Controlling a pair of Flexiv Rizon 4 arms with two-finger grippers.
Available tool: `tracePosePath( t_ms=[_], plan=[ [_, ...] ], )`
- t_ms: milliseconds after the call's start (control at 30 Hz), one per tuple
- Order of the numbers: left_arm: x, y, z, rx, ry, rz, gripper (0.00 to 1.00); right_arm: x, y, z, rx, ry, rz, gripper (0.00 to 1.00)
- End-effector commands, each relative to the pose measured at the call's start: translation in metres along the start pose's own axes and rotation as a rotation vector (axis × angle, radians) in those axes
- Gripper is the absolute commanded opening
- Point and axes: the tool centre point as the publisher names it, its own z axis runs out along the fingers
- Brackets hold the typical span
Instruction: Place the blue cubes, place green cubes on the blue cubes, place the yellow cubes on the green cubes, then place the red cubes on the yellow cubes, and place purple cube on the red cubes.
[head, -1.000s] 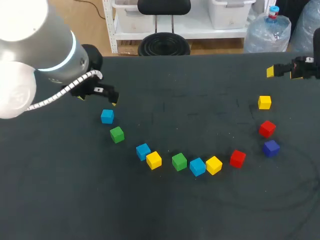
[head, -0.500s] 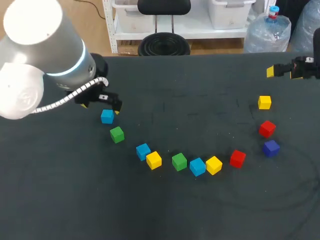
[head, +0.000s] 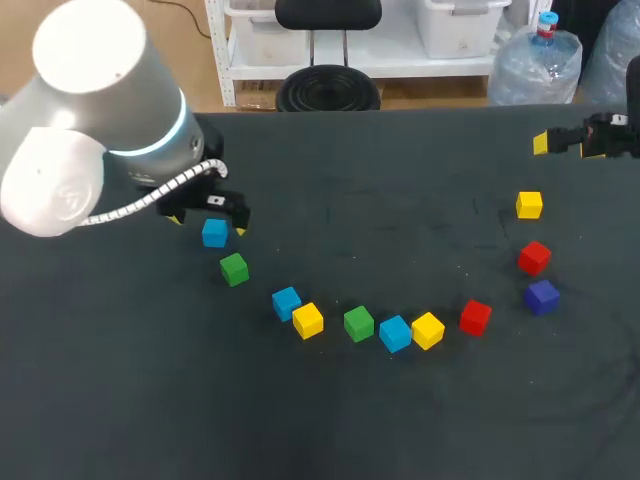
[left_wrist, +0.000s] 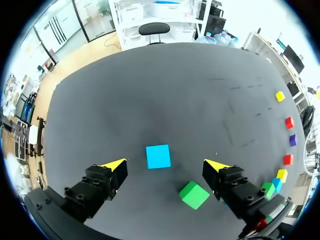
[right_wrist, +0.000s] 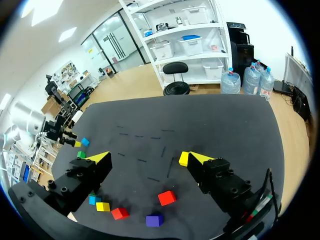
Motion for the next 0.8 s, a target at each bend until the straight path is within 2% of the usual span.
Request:
tracePosePath(
  t_ms=[33,500,667,800],
  plan=[
    [-0.004,-0.005,0.007,-0.009,0.008,-0.004,1.00,0.000,0.001,0.000,0.005,-0.001,0.001,1.00],
    [0.001,-0.006,0.021,-0.009,0.038,-0.014,0.96,0.000,0.001,0.000,0.005,-0.001,0.001,1.00],
    [0.001,-0.006,0.024,-0.010,0.045,-0.014,0.89,0.000,0.001,0.000,0.005,-0.001,0.001,1.00],
    [0.002,-0.005,0.026,-0.011,0.050,-0.015,0.87,0.000,0.001,0.000,0.005,-0.001,0.001,1.00]
  ],
)
